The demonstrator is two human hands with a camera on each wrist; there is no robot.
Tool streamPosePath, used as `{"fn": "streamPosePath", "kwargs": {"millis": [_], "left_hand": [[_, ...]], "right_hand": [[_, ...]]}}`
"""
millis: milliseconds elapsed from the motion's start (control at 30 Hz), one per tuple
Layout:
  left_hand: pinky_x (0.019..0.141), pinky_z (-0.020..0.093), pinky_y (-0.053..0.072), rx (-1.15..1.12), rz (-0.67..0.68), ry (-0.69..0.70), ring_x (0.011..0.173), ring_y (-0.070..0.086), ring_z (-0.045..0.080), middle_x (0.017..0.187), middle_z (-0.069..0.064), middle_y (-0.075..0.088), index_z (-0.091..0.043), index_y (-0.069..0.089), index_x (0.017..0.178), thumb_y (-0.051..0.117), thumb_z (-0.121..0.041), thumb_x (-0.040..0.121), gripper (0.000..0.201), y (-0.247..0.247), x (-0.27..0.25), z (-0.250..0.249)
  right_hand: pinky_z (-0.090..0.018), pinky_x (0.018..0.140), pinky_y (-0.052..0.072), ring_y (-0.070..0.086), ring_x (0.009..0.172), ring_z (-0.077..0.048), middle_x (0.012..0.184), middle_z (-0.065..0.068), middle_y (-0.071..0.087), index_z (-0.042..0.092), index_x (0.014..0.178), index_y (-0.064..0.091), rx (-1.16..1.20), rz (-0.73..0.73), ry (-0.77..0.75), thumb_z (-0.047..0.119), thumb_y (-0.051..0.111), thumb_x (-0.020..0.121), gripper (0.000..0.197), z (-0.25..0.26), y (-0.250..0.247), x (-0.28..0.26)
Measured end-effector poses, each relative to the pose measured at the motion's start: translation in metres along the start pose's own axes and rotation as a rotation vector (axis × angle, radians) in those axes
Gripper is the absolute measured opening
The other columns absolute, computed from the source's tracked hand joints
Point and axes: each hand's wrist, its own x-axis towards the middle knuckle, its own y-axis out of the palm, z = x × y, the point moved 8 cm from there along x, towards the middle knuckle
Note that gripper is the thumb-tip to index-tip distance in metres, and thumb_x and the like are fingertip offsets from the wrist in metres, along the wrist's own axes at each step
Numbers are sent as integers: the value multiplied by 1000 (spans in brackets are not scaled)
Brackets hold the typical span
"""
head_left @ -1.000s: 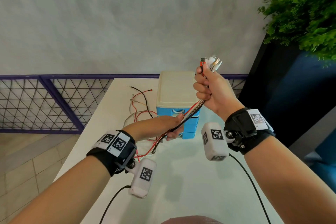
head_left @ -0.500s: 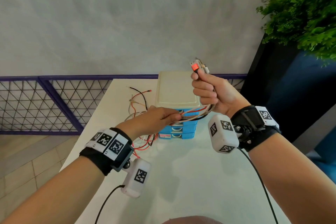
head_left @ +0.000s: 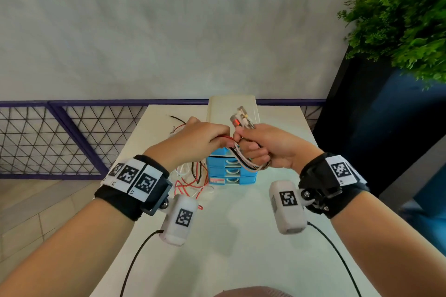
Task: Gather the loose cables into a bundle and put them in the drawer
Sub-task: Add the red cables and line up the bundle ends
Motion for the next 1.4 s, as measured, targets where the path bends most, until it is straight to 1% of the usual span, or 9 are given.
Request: {"fn": "streamPosePath", "kwargs": {"millis": [167,333,533,700,800,967,1100,1200,1400], "left_hand": [[94,35,30,-49,11,20,63,47,12,65,-3,55,-24,49,74,44,-47,94,31,-5,-1,1],[105,41,25,-126,79,-55,81,54,11,79,-6,64,-26,61,91,28,-59,90,46,-7,-4,7],[89,38,32,-154,18,-103,66,49,4,60,-9,52,-31,54,66,43,-61,86,38,-7,-6,11],[94,39,27,-129,47,-70,77,49,10,58,-15,50,-38,53,64,50,-62,83,30,-1,-8,15],[85,35,23,-23,51,-35,71,49,6,62,-11,52,-30,46,60,53,-55,87,37,0,-7,7],[75,33,21,20,32,16,73,55,16,69,-5,58,-27,46,66,51,-49,90,33,4,-8,2],[80,33,28,-100,61,94,67,50,0,64,-20,53,-42,45,62,54,-41,91,30,9,-11,-8],[85,34,31,-166,85,83,69,51,-1,68,-20,55,-37,50,67,56,-39,90,24,11,-12,-8],[71,29,26,-132,73,75,67,51,6,65,-11,54,-27,53,73,62,-38,86,19,8,-8,-10]], "right_hand": [[-18,44,43,46,50,-9,61,2,47,8,90,57,-79,-271,-231,23,39,104,27,8,-21,3],[-22,55,54,64,62,-12,73,-5,59,6,95,58,-98,-298,-252,23,38,104,27,9,-21,2],[-30,67,52,61,69,-14,71,-3,58,9,91,60,-148,-314,-297,25,39,104,29,13,-19,4],[-33,67,59,71,86,-26,92,-15,72,8,95,61,113,-207,-69,29,43,102,28,-6,-9,5],[-35,81,54,62,109,-39,106,-23,69,9,106,58,100,-104,57,37,45,100,31,-16,0,4],[-39,85,55,66,105,-38,105,-24,70,8,107,54,132,-96,105,35,41,102,30,-21,-1,0],[-42,91,51,64,111,-39,107,-25,70,7,122,50,134,-78,113,37,40,102,38,-26,-1,2],[-40,87,50,62,110,-41,89,-19,71,7,132,48,112,-79,125,36,40,102,42,-30,1,5],[-51,95,50,63,113,-38,115,-25,65,9,124,54,66,-29,160,45,37,100,46,-35,11,3]]}}
